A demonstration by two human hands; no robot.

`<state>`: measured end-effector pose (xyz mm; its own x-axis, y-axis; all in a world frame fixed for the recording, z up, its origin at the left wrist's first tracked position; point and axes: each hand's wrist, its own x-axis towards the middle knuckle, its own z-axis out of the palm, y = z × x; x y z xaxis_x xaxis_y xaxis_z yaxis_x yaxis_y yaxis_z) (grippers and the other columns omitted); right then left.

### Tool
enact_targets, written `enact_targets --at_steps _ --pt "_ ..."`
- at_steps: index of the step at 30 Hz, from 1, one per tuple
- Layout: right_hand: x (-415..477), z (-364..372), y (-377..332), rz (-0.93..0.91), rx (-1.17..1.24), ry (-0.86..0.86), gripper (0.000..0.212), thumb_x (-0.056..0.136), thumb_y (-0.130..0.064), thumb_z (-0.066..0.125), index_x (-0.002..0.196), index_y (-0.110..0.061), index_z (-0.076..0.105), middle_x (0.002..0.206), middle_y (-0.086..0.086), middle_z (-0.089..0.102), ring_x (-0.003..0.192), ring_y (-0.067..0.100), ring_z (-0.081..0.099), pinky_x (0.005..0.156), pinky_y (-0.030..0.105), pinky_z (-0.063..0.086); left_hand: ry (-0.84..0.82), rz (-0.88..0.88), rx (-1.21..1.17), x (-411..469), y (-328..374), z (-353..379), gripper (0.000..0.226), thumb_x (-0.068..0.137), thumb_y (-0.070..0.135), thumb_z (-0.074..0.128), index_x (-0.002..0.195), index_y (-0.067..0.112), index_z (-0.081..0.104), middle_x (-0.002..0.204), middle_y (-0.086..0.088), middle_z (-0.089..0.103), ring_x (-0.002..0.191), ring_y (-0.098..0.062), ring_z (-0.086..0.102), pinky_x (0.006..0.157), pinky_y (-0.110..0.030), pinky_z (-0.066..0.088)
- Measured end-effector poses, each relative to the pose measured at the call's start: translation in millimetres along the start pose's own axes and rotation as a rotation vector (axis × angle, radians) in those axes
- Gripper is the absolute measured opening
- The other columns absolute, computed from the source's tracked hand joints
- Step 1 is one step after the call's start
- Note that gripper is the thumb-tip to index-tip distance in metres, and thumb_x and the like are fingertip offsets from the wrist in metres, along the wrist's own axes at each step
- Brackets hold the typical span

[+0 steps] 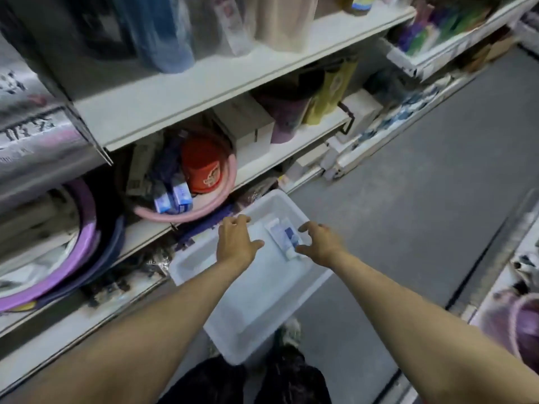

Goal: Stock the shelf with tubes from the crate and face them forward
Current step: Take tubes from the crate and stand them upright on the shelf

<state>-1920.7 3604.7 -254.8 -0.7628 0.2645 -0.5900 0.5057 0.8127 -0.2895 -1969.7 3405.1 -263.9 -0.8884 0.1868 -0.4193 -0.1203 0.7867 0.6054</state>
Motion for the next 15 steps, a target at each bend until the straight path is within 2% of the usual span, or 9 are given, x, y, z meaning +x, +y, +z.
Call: enact_targets --at_steps 3,6,11,14,15 --pt "39 26 16 0.025 0.042 -0.063 0.058 0.086 -0.038 0.071 0.134 -0.015 0.05 0.131 0.013 0.059 0.118 0.03 0.055 0.091 0.032 0.043 -0.016 -0.086 0.003 22 -18 29 0.061 0.08 0.033 0.078 0.132 0.018 0.048 0.135 -0.011 0.037 0.128 -0.029 0.038 0.103 -0.038 0.039" --pt "78 44 26 0.068 0.136 -0.117 0.061 0.089 -0.039 0.069 0.138 -0.01 0.046 0.136 0.014 0.056 0.12 0.032 0.055 0.094 0.033 0.042 -0.01 -0.184 -0.01 39 -34 53 0.061 0.081 0.034 0.077 0.131 0.018 0.048 0.136 -0.01 0.038 0.129 -0.028 0.037 0.102 -0.038 0.039" --pt "123 75 44 0.15 0.242 -0.164 0.065 0.086 -0.043 0.071 0.136 -0.007 0.048 0.134 0.016 0.057 0.118 0.036 0.056 0.1 0.042 0.044 -0.031 -0.351 -0.011 58 -52 90 0.059 0.083 0.033 0.075 0.133 0.019 0.045 0.14 -0.008 0.035 0.131 -0.027 0.036 0.1 -0.043 0.045" --pt "144 95 58 0.173 0.261 -0.171 0.059 0.079 -0.049 0.074 0.122 -0.012 0.056 0.117 0.013 0.064 0.101 0.032 0.061 0.09 0.041 0.051 -0.038 -0.42 -0.03 69 -56 110 0.059 0.084 0.033 0.074 0.133 0.02 0.044 0.14 -0.008 0.033 0.13 -0.027 0.036 0.095 -0.046 0.049" --pt "149 102 61 0.175 0.265 -0.177 0.059 0.079 -0.05 0.073 0.121 -0.013 0.055 0.115 0.012 0.064 0.101 0.031 0.061 0.089 0.04 0.051 -0.04 -0.444 -0.043 72 -56 116 0.059 0.084 0.033 0.074 0.133 0.02 0.044 0.14 -0.007 0.032 0.13 -0.027 0.037 0.094 -0.046 0.05"
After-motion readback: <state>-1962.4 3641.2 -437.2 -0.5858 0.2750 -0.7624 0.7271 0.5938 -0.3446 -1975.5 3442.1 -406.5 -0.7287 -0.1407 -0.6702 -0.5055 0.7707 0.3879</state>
